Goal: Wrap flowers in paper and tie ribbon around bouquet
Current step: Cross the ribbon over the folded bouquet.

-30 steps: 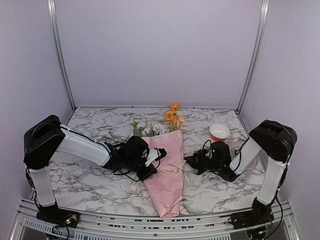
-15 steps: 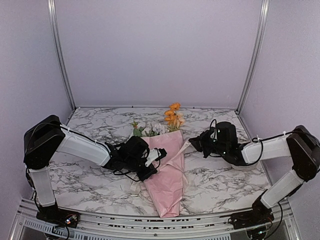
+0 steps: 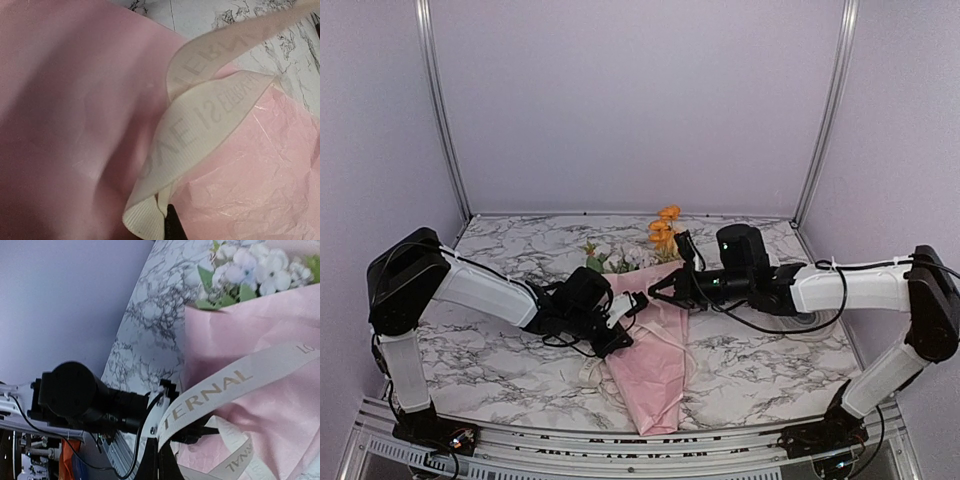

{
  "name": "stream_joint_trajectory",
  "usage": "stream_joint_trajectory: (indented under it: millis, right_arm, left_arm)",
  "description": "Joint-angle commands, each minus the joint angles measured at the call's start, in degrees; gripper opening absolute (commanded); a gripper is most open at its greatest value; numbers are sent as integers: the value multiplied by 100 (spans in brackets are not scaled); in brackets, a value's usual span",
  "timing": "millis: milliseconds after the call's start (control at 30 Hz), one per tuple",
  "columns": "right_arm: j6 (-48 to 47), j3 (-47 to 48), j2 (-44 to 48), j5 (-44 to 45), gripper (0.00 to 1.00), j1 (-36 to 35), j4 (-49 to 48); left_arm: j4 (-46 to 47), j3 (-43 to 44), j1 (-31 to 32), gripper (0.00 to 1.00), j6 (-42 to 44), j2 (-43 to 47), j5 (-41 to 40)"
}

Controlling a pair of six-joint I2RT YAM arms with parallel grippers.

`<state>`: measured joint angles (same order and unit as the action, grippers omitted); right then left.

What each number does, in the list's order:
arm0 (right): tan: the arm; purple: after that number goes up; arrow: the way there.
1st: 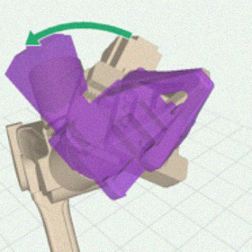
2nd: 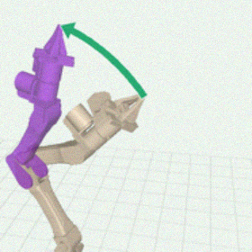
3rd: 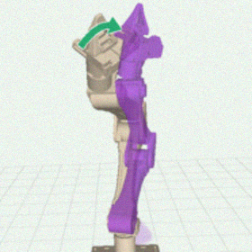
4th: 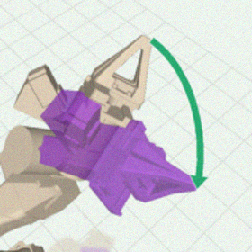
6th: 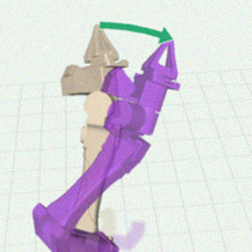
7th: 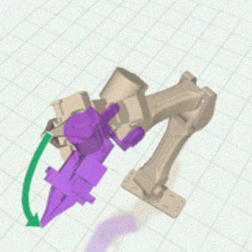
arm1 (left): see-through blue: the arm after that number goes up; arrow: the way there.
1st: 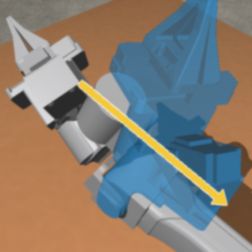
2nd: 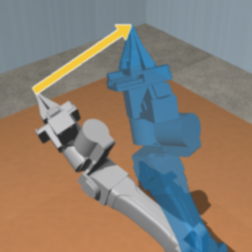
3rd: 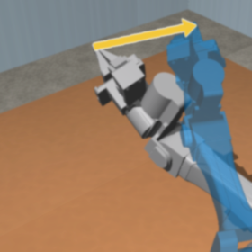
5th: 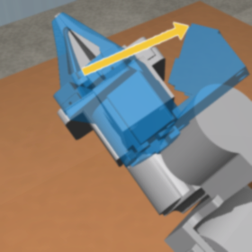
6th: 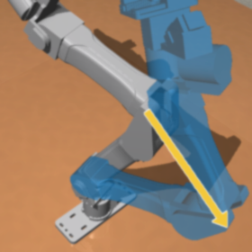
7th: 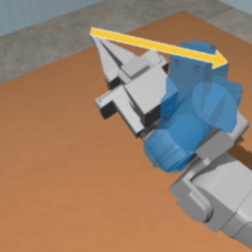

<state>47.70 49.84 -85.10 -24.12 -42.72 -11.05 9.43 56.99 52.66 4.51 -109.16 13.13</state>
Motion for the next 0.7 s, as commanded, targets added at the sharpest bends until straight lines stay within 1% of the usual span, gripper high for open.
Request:
stream_joint_trajectory:
  millis: [0,100,167,233,333,467,533,667]
  right_arm:
    - [-207,-159,-459,-1151,0,-593,152]
    - [-153,-312,-619,-1265,0,-867,285]
    - [-129,-490,-595,-1300,0,-888,326]
    - [-307,-521,-626,-1204,0,-887,672]
    - [-790,-246,-925,-1020,0,-892,1556]
    - [-1588,459,-1469,-497,0,-888,2857]
    - [-1847,690,-1637,-346,0,-860,3174]
    - [-1930,973,-1941,-96,0,-626,3557]
  left_arm:
    - [-324,-157,-130,0,-226,-153,208]
    - [-272,-106,-195,0,-344,-173,197]
    - [-131,-73,-248,0,-447,-190,193]
    - [-28,-23,-301,0,-548,-217,129]
    - [69,38,-335,0,-691,-230,8]
    - [370,1,-336,0,-857,-27,-109]
    - [565,-35,-336,0,-962,85,-191]
    - [814,-107,-296,0,-1065,254,-179]
